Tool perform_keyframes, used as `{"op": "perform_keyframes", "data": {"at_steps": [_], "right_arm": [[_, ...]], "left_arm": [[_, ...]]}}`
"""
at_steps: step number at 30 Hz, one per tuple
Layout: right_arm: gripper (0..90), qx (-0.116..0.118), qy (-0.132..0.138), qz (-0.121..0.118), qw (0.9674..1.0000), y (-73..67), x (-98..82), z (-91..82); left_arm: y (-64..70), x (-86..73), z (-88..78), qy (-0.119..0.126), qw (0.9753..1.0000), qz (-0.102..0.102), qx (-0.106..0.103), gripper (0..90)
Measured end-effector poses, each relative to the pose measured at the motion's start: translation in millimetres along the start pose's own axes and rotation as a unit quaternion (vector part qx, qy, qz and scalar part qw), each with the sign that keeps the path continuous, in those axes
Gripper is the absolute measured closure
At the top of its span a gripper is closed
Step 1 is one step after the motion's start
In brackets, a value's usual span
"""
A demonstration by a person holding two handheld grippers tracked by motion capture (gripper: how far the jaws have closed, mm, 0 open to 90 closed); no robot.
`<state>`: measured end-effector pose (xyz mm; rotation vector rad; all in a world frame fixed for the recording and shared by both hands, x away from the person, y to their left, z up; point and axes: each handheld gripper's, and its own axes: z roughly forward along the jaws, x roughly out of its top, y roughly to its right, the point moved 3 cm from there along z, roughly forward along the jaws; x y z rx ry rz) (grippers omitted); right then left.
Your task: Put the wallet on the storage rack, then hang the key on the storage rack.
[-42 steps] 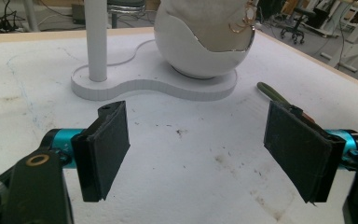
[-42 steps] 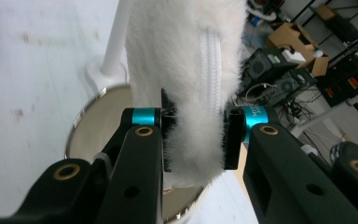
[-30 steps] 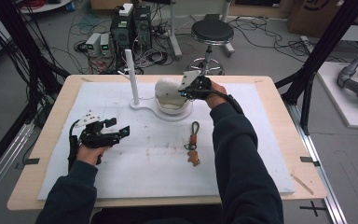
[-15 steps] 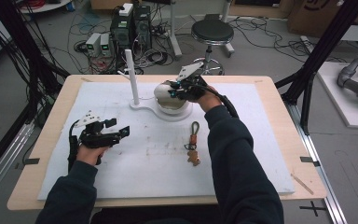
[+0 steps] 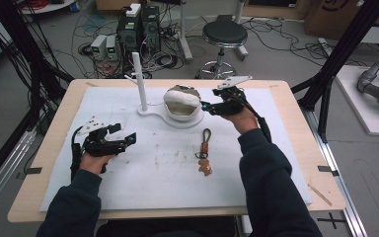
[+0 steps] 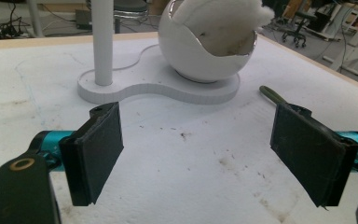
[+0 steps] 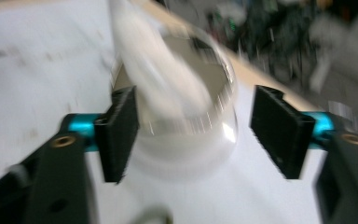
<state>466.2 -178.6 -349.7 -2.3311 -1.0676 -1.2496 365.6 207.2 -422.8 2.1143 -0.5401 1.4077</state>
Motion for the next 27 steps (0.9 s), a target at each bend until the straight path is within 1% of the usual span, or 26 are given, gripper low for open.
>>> {"op": "perform_keyframes", "data": {"at_steps": [1, 2, 3, 5, 9, 11, 12, 15, 17, 19, 21, 22, 25, 27], "right_arm": [[27.8, -0.003, 0.004, 0.021, 0.9998, 2.3, -8.7, -6.7], [27.9, -0.002, 0.006, 0.035, 0.9994, 3.6, -17.7, -13.1], [27.9, -0.009, 0.005, 0.041, 0.9991, 4.1, -29.2, -20.1], [27.9, -0.011, 0.014, 0.057, 0.9982, 3.7, -48.7, -30.5], [27.9, -0.028, 0.023, 0.079, 0.9962, 2.4, -85.2, -46.7], [27.9, -0.039, 0.026, 0.084, 0.9954, 1.6, -99.1, -52.9], [27.9, -0.043, 0.025, 0.082, 0.9954, 1.9, -105.0, -55.4], [27.9, -0.048, 0.028, 0.096, 0.9939, 2.7, -116.8, -59.2], [27.8, -0.053, 0.026, 0.099, 0.9933, 2.9, -121.7, -59.1], [27.8, -0.054, 0.014, 0.092, 0.9942, 0.5, -124.9, -57.5], [26.7, -0.057, 0.007, 0.082, 0.995, -3.6, -126.3, -56.8], [26.0, -0.061, 0.009, 0.075, 0.9953, -4.7, -126.3, -57.5], [23.1, -0.071, 0.023, 0.079, 0.9941, -5.8, -124.2, -60.4], [21.9, -0.075, 0.024, 0.079, 0.9938, -6.7, -124.0, -61.3]], "left_arm": [[-0.9, -0.3, -0.5, -0.001, 1.0, 0.001, 0.001, 16.8], [-2.1, -0.4, -1.5, -0.002, 1.0, 0.002, 0.002, 16.8], [-3.1, -0.6, -2.5, -0.002, 1.0, 0.001, 0.004, 16.8], [-5.5, -0.5, -4.3, 0.0, 1.0, 0.002, 0.008, 16.8], [-9.5, -0.3, -7.5, 0.005, 0.9999, 0.0, 0.013, 16.8], [-10.7, 0.1, -8.2, 0.008, 0.9999, 0.0, 0.015, 16.8], [-11.0, 0.0, -8.3, 0.008, 0.9998, -0.001, 0.016, 16.8], [-11.1, -0.6, -7.1, 0.004, 0.9998, 0.001, 0.018, 16.9], [-10.7, -0.9, -6.4, 0.003, 0.9998, 0.001, 0.019, 17.1], [-10.2, -1.2, -6.0, 0.0, 0.9998, 0.001, 0.02, 17.1], [-9.4, -1.1, -6.0, -0.001, 0.9998, 0.002, 0.017, 17.1], [-8.9, -1.0, -5.7, 0.001, 0.9999, 0.001, 0.015, 17.1], [-9.4, -1.4, -4.2, 0.001, 0.9999, -0.002, 0.011, 17.2], [-9.3, -1.7, -3.7, -0.001, 1.0, -0.003, 0.007, 17.2]]}}
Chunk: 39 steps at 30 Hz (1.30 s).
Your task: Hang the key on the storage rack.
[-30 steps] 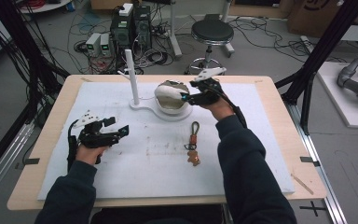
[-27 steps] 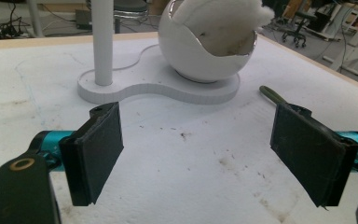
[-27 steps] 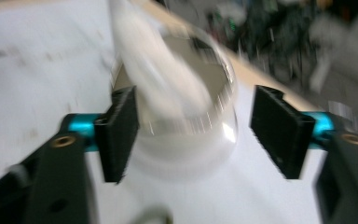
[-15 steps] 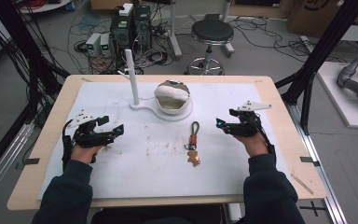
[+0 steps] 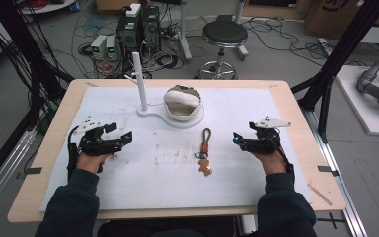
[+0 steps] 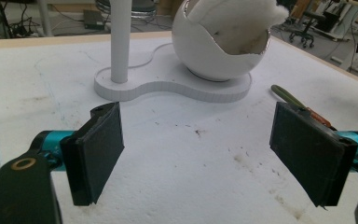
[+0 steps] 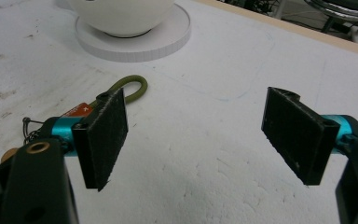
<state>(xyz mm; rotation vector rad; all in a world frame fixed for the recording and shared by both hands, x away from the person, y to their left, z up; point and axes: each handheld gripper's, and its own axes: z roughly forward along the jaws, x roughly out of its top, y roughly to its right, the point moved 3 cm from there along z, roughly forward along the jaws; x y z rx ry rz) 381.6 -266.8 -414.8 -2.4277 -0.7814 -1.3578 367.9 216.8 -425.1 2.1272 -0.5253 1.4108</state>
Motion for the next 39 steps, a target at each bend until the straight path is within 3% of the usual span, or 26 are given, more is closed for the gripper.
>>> {"op": "perform_keyframes", "data": {"at_steps": [5, 13, 19, 22, 24, 29, 33, 36, 39], "right_arm": [[21.9, 0.0, -0.001, 0.003, 1.0, -5.2, -1.1, 3.8], [22.1, 0.02, -0.011, -0.005, 0.9997, -21.0, -1.5, 13.5], [33.5, 0.046, -0.016, -0.006, 0.9988, -35.2, -2.9, 20.6], [40.6, 0.064, -0.021, 0.007, 0.9977, -42.0, -3.0, 27.9], [44.7, 0.074, -0.036, 0.018, 0.9965, -48.3, -3.4, 36.2], [47.5, 0.084, -0.085, 0.018, 0.9927, -67.5, -5.1, 58.6], [48.1, 0.084, -0.105, 0.01, 0.9909, -77.3, -4.7, 71.7], [48.5, 0.096, -0.117, 0.014, 0.9884, -82.2, -6.2, 78.7], [51.9, 0.099, -0.125, -0.007, 0.9872, -88.3, -6.5, 82.1]], "left_arm": [[-0.2, 0.0, -0.1, 0.003, 1.0, -0.002, -0.002, 17.3], [0.2, 1.6, -2.7, 0.011, 0.9999, 0.004, 0.0, 17.3], [0.9, 0.0, -3.1, 0.006, 0.9999, 0.009, 0.007, 17.3], [0.0, -1.6, -2.4, 0.003, 1.0, 0.005, 0.007, 17.6], [-0.4, -2.2, -2.2, 0.002, 1.0, 0.003, 0.006, 17.6], [0.1, -2.9, -1.7, -0.002, 1.0, 0.003, 0.005, 17.8], [1.3, -3.3, -1.4, -0.007, 1.0, 0.003, 0.003, 17.8], [1.1, -3.4, -1.4, -0.006, 1.0, 0.001, 0.004, 17.8], [0.8, -3.4, -1.7, -0.008, 1.0, 0.002, 0.004, 17.9]]}}
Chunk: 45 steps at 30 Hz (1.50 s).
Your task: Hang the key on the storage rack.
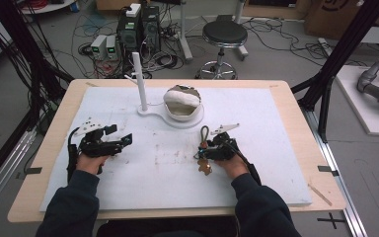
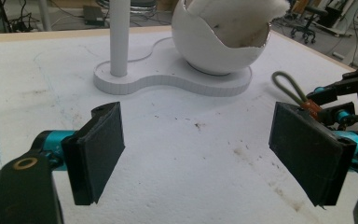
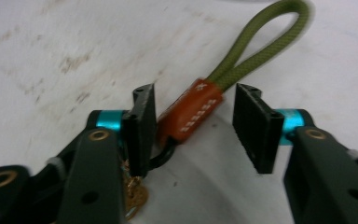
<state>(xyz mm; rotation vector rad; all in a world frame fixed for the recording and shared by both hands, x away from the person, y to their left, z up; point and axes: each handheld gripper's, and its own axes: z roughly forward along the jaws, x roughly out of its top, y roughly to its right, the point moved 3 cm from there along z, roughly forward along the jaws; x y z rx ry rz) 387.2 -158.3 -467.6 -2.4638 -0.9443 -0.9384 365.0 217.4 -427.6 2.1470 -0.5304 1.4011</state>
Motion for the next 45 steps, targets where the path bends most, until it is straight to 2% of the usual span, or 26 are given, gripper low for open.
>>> {"op": "perform_keyframes", "data": {"at_steps": [2, 4, 6, 8, 10, 11, 15, 17, 21, 24, 31, 39, 45], "right_arm": [[55.3, -0.006, -0.004, -0.018, 0.9998, -1.7, 1.2, 0.6], [59.7, -0.009, -0.01, -0.022, 0.9997, -2.4, 0.9, -0.3], [67.2, -0.008, -0.014, -0.032, 0.9994, -3.1, 1.1, -0.9], [76.9, -0.011, -0.019, -0.051, 0.9984, -5.8, 1.6, -2.2], [78.0, -0.024, -0.021, -0.082, 0.9961, -11.2, 1.7, -2.5], [78.2, -0.025, -0.021, -0.086, 0.9958, -11.4, 2.0, -2.7], [78.9, 0.0, -0.022, -0.058, 0.998, -6.4, 1.7, -3.4], [79.4, 0.005, -0.018, -0.058, 0.9981, -8.0, 2.3, -5.3], [79.4, 0.022, 0.036, -0.065, 0.997, -11.0, 9.3, -14.6], [79.3, 0.038, 0.072, -0.06, 0.9949, -11.3, 13.9, -21.6], [79.4, 0.045, 0.142, -0.072, 0.9861, -14.7, 35.0, -34.1], [79.4, 0.063, 0.194, -0.085, 0.9754, -26.6, 87.4, -40.0], [79.4, 0.065, 0.207, -0.105, 0.9705, -38.8, 126.8, -34.7]], "left_arm": [[-0.2, -0.1, 0.0, 0.0, 1.0, 0.0, 0.001, 17.9], [-0.3, -0.1, 0.0, -0.001, 1.0, -0.001, 0.0, 18.0], [-0.3, -0.2, 0.0, -0.001, 1.0, -0.001, 0.0, 18.0], [-0.4, -0.3, 0.3, 0.0, 1.0, -0.002, 0.001, 18.1], [-0.4, -0.4, 0.6, -0.001, 1.0, -0.003, 0.002, 18.2], [-0.7, -0.5, 0.5, -0.002, 1.0, -0.002, 0.001, 18.3], [-0.8, -0.3, -0.1, -0.001, 1.0, -0.002, 0.001, 18.3], [-1.6, 0.0, -0.9, 0.001, 1.0, -0.004, 0.001, 18.5], [-5.1, 1.1, -4.8, 0.008, 1.0, -0.005, 0.004, 19.3], [-9.9, 2.6, -11.5, 0.016, 0.9998, -0.002, 0.011, 20.9], [-16.2, 0.3, -20.5, 0.022, 0.9995, 0.0, 0.021, 20.9], [-16.8, -1.1, -19.4, 0.019, 0.9995, 0.009, 0.023, 21.5], [-17.0, -1.2, -19.3, 0.018, 0.9996, 0.009, 0.021, 21.6]]}}
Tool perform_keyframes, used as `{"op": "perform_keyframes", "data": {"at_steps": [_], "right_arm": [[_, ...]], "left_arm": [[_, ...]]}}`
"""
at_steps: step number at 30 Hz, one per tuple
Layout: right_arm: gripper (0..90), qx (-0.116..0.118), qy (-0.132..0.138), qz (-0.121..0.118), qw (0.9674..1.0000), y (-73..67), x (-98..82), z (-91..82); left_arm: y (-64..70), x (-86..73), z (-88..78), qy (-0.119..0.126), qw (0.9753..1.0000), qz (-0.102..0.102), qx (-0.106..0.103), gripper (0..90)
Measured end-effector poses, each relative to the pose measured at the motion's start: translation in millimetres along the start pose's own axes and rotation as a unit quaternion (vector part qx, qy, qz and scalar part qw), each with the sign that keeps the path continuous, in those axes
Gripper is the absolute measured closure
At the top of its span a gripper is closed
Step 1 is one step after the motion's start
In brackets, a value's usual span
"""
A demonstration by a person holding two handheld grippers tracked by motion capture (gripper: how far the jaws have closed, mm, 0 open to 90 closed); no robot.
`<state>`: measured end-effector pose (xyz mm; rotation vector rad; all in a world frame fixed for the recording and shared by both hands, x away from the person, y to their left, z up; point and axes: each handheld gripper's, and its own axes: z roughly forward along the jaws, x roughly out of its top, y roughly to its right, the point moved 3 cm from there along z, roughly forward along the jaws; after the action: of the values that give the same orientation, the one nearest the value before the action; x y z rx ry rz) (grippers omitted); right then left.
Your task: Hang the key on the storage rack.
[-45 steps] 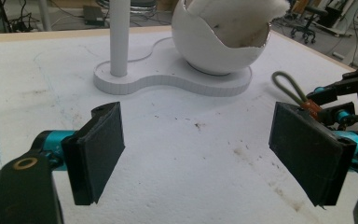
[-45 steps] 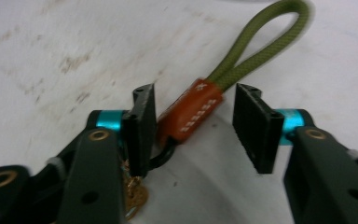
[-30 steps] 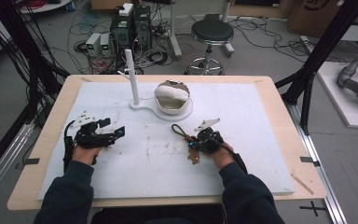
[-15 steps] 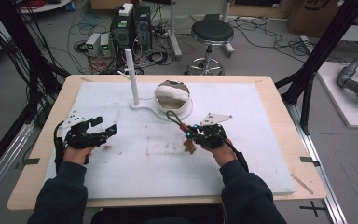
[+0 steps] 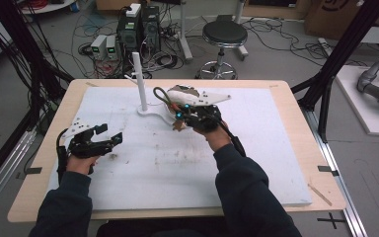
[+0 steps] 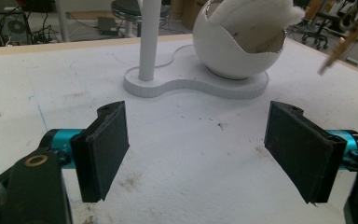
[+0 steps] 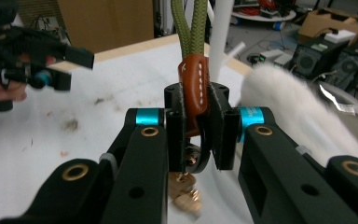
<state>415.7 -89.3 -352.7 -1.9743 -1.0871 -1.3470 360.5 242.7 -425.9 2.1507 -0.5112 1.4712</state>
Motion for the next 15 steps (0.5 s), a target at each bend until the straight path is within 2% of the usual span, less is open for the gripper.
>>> {"op": "perform_keyframes", "data": {"at_steps": [4, 7, 11, 13, 15], "right_arm": [[79.4, 0.003, 0.005, -0.011, 0.9999, -2.9, 20.4, 18.6], [79.4, 0.007, 0.002, -0.022, 0.9997, -7.0, 30.6, 32.1], [79.4, 0.002, -0.009, -0.018, 0.9998, -8.5, 38.9, 51.1], [79.4, -0.004, -0.005, -0.014, 0.9999, -8.5, 43.2, 59.6], [79.4, -0.016, -0.008, -0.008, 0.9998, -7.1, 46.4, 67.3]], "left_arm": [[0.6, -0.6, 1.4, -0.003, 1.0, 0.004, -0.002, 21.6], [-0.8, -0.5, 0.7, 0.0, 1.0, -0.001, -0.001, 21.8], [-2.0, -0.3, 0.2, 0.001, 1.0, -0.005, 0.0, 21.8], [-1.9, -0.5, 0.5, 0.001, 1.0, -0.007, -0.001, 21.8], [-2.1, -0.4, 0.6, 0.001, 1.0, -0.007, 0.0, 21.8]]}}
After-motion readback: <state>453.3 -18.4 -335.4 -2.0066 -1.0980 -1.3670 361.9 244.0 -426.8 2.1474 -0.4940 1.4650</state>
